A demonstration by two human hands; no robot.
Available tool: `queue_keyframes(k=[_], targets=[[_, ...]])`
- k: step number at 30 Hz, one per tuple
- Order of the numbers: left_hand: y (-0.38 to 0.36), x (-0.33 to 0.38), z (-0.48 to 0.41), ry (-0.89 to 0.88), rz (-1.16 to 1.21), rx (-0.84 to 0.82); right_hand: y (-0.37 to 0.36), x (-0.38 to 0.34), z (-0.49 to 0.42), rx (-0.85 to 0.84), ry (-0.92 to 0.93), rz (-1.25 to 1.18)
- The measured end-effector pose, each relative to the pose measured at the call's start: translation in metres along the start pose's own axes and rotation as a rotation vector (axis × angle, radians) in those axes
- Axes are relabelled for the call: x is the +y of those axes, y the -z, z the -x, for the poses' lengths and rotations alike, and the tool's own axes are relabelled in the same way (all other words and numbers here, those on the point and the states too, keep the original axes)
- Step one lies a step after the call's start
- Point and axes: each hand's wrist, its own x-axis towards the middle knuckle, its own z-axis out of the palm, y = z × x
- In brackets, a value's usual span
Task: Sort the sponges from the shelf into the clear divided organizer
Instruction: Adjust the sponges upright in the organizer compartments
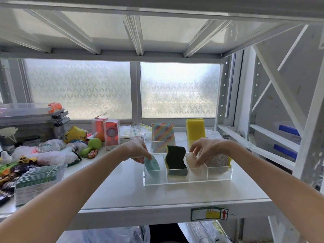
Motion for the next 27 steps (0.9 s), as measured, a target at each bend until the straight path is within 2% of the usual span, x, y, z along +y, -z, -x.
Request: queue_keyframes(k=[2, 8, 10, 12, 14, 16, 18, 24, 27], targets=[[0.0, 0.002, 0.0, 0.001, -0.008, -0.009, 0.0, -0.002, -0.004, 0.044, -0.018, 0.036], [-0.003, 0.004, -0.002, 0.003, -0.031, 0.011, 0.0, -0.008, -0.006, 0.012, -0.008, 0.095], [-0.003, 0.003, -0.003, 0.004, -0.034, 0.012, 0.008, -0.003, 0.002, 0.117, 0.011, 0.027], [-0.003, 0.001, -0.004, 0.003, -0.034, 0.006, 0.018, 0.008, 0.011, 0.34, 0.018, -0.009], [-0.002, 0.0, -0.004, 0.003, -0.037, 0.001, 0.026, 0.022, 0.018, 0.508, -0.086, 0.109], [-0.002, 0.0, -0.004, 0.001, -0.033, -0.007, 0.027, 0.036, 0.02, 0.451, -0.249, 0.169], [-0.002, 0.003, -0.002, 0.002, -0.031, -0.012, 0.025, 0.047, 0.02, 0.345, -0.288, 0.085], [-0.007, 0.005, 0.002, -0.009, -0.031, 0.047, 0.015, 0.058, 0.02, 0.406, -0.106, 0.073], [-0.013, 0.006, 0.004, -0.001, -0.039, 0.097, 0.008, 0.061, 0.022, 0.41, -0.083, 0.037]])
